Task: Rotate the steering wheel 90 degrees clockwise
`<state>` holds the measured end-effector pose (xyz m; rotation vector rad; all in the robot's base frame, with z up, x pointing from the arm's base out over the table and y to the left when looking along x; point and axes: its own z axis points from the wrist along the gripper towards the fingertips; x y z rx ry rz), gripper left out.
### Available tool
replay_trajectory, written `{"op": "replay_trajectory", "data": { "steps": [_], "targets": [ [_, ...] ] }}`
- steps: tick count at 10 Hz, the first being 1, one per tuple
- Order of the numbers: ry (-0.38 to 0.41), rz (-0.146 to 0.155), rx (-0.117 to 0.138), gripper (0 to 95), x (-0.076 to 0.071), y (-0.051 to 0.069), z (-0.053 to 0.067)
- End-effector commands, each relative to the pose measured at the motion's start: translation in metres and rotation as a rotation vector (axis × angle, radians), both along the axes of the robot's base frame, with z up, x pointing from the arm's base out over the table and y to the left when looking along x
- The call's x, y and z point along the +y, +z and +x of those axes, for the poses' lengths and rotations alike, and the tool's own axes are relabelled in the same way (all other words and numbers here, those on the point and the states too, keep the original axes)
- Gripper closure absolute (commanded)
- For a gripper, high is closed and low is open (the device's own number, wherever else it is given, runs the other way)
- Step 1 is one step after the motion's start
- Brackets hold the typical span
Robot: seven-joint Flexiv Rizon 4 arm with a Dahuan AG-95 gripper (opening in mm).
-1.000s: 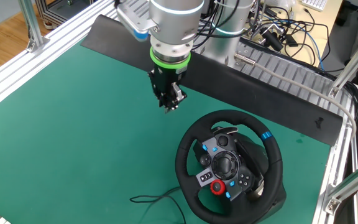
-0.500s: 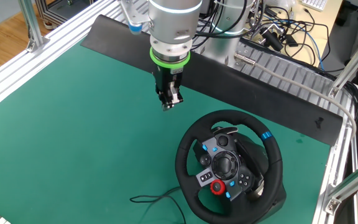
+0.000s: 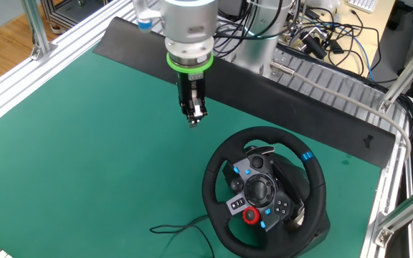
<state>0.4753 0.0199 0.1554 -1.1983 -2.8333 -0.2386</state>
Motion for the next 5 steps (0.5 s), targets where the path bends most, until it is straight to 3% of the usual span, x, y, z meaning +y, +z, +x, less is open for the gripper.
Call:
{"op": "replay_trajectory", "data": {
  "steps": [1,3,5],
  "targets": [
    [-0.060,0.049,0.014,95.0,0.0071,0.0028,-0.0002],
    [-0.065,0.050,0.016,95.0,0.0101,0.0051,0.0003],
    [-0.100,0.055,0.027,57.0,0.0141,0.0101,0.0024]
  ]
}}
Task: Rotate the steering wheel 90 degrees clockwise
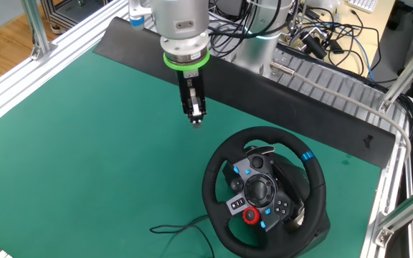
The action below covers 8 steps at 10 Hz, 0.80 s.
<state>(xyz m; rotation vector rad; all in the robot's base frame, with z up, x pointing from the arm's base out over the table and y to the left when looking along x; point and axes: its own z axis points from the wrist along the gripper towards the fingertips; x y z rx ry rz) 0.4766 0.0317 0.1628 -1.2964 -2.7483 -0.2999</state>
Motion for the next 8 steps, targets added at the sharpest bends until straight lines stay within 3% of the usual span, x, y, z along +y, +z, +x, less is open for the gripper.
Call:
{"op": "replay_trajectory", "data": {
  "steps": [1,2,3,8],
  "targets": [
    [-0.035,0.013,0.013,57.0,0.006,0.006,0.002],
    [-0.047,0.015,0.017,57.0,0.011,0.011,0.003],
    [-0.063,0.025,0.021,38.0,0.018,0.016,0.003],
    [-0.075,0.025,0.032,38.0,0.047,0.033,-0.007]
  ]
}}
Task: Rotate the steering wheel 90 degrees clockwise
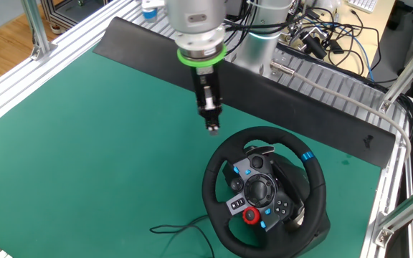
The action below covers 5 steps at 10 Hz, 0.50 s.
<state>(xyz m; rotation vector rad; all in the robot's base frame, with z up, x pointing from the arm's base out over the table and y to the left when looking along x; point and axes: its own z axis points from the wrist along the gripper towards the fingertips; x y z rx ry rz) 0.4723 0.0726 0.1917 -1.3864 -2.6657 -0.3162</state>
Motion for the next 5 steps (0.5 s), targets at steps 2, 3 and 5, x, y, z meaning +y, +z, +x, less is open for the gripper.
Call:
{"op": "replay_trajectory", "data": {
  "steps": [2,3,5],
  "targets": [
    [0.001,-0.001,0.002,38.0,0.017,0.010,-0.008],
    [-0.001,0.000,0.002,38.0,0.024,0.013,-0.012],
    [-0.016,-0.001,0.001,38.0,0.040,0.013,-0.017]
  ]
}}
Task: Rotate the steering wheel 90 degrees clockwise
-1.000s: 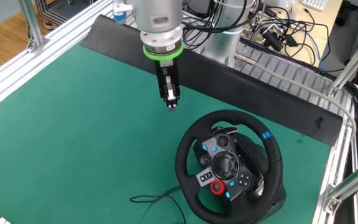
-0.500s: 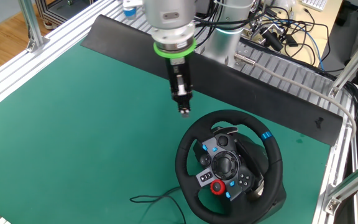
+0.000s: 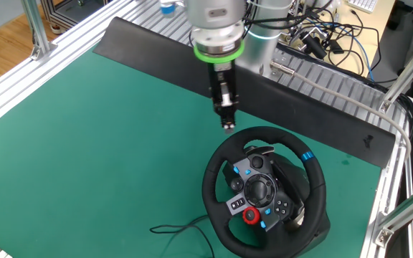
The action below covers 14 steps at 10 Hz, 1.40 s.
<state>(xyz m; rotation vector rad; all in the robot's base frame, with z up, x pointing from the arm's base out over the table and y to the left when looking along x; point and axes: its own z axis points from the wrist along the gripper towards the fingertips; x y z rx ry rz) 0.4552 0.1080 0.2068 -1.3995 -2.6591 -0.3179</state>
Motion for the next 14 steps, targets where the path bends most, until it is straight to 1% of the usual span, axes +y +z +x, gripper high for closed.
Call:
{"op": "replay_trajectory", "data": {
  "steps": [1,3,5,7,8,9,11,12,13,14],
  "targets": [
    [-0.016,-0.001,0.000,38.0,0.010,-0.003,-0.001],
    [-0.033,0.003,-0.002,38.0,0.019,-0.006,-0.001],
    [-0.049,0.007,-0.005,38.0,0.023,-0.009,0.001],
    [-0.083,0.026,-0.012,38.0,0.027,-0.011,0.003],
    [-0.106,0.026,-0.015,57.0,0.031,-0.012,0.005],
    [-0.116,0.024,-0.016,57.0,0.037,-0.014,0.006],
    [-0.121,0.021,-0.020,57.0,0.044,-0.019,0.005],
    [-0.119,0.021,-0.021,57.0,0.044,-0.022,0.006],
    [-0.110,0.014,-0.024,57.0,0.045,-0.024,0.007],
    [-0.095,0.001,-0.027,76.0,0.045,-0.026,0.008]
  ]
}}
